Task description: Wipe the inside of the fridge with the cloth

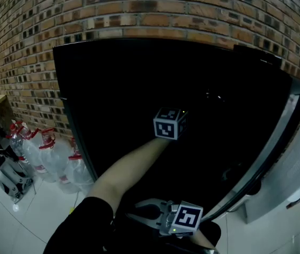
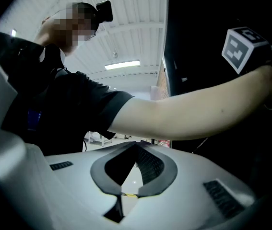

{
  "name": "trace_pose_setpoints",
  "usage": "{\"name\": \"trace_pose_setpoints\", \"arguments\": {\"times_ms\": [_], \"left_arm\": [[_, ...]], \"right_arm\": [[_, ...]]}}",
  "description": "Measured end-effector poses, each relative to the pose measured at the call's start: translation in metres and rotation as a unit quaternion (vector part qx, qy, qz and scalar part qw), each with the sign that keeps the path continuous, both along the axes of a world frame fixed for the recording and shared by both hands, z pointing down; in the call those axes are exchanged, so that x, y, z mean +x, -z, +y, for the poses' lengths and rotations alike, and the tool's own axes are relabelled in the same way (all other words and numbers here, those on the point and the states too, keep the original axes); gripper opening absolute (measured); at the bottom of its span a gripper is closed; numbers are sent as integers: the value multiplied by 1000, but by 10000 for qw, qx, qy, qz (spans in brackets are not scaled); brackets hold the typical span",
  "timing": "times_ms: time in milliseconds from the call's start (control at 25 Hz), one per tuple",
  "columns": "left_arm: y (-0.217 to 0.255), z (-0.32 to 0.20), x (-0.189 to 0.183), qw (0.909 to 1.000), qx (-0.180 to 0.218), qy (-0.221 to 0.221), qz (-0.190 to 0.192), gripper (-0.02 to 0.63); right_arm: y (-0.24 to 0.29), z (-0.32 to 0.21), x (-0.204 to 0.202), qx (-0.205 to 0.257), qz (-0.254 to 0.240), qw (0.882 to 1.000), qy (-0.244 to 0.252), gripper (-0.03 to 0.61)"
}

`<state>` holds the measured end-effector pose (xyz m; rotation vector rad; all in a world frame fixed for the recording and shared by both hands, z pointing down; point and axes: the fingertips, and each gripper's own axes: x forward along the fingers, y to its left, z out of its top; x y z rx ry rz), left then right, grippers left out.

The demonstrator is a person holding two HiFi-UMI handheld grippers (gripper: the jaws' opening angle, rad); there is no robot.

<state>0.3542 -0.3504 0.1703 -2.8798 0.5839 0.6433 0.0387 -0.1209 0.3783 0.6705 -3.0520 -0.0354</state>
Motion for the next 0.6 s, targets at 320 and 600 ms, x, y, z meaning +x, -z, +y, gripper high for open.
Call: {"name": "trace_pose_setpoints", "arguments": {"times_ms": [320,600], "left_arm": [[-2,-20,0,9998,-3,157,-84,54],[1,-31,-21,9971,56,725,-213,54]], "right_arm": [[-15,-25,-10,-393,23,9992,-53,5],[-10,-47,4,-498,-3,9988,-16,5]]}}
